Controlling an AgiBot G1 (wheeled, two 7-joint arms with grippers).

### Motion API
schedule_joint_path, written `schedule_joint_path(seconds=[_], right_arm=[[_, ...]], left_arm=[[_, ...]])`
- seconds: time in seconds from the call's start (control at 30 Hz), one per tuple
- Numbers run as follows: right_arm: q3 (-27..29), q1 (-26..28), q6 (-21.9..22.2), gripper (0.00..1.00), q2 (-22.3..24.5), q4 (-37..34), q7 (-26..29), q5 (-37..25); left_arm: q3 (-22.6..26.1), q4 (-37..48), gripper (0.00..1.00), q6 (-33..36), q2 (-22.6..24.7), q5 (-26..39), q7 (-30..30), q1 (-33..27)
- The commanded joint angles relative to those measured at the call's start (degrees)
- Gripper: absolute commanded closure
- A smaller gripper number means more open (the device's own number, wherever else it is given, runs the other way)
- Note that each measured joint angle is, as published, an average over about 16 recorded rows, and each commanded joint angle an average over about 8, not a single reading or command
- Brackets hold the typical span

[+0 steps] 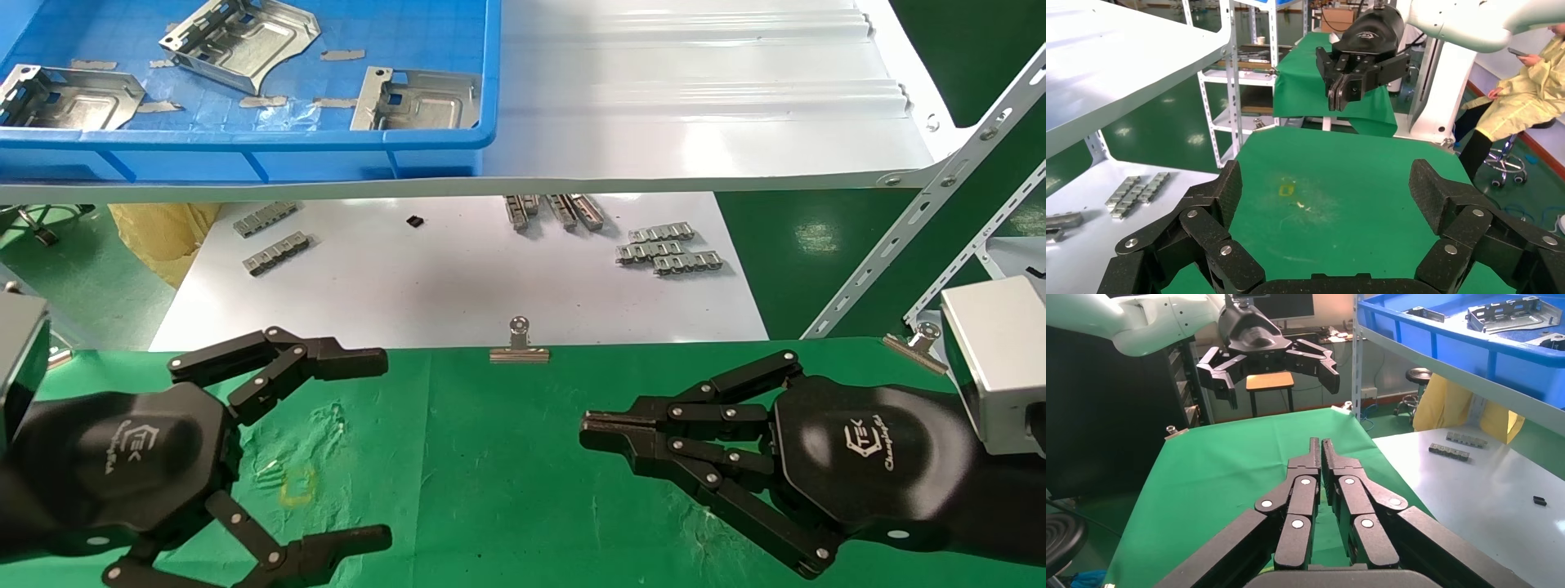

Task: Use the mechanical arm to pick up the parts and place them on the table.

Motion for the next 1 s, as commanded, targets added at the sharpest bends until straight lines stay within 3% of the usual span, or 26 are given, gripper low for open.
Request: schedule_joint_path(seconds=[0.03, 0.27, 0.43, 0.6, 0.63, 0.73, 0.77, 0.87, 0.9, 1.0], right_arm=[[0.0, 0.0, 0.0, 1.00, 0.0, 0.0, 0.0, 0.0], [0.0, 0.0, 0.0, 1.00, 0.0, 0.0, 0.0, 0.0], [0.0, 0.0, 0.0, 1.00, 0.0, 0.0, 0.0, 0.0], [0.0, 0.0, 0.0, 0.99, 0.0, 0.0, 0.0, 0.0], [0.0, 0.0, 0.0, 0.93, 0.0, 0.0, 0.0, 0.0], [0.0, 0.0, 0.0, 0.55, 0.0, 0.0, 0.0, 0.0], [0.0, 0.0, 0.0, 0.43, 0.0, 0.0, 0.0, 0.0], [0.0, 0.0, 0.0, 0.06, 0.0, 0.0, 0.0, 0.0], [0.0, 0.0, 0.0, 0.00, 0.0, 0.0, 0.0, 0.0], [0.0, 0.0, 0.0, 0.00, 0.0, 0.0, 0.0, 0.0]], left_arm=[[-0.2, -0.4, 0.00, -0.1, -0.1, -0.3, 0.0, 0.0], [3.4, 8.3, 0.00, -2.7, 7.1, 7.5, -3.0, -17.3], [7.1, 24.8, 0.00, -5.8, 13.5, 16.8, -1.1, -31.8], [10.0, 42.0, 0.00, -14.8, 18.3, 26.0, 3.1, -42.5], [10.5, 45.0, 0.00, -17.1, 19.2, 27.6, 3.9, -44.0], [12.0, 52.1, 0.02, -23.0, 21.2, 31.6, 5.9, -47.6], [12.4, 53.9, 0.10, -24.5, 21.8, 32.5, 6.5, -48.6], [13.5, 58.7, 0.47, -28.1, 22.9, 34.9, 8.1, -51.0], [13.8, 60.0, 0.60, -29.0, 23.1, 35.6, 8.5, -51.7], [14.6, 63.6, 0.96, -31.5, 23.7, 37.1, 9.5, -53.2]])
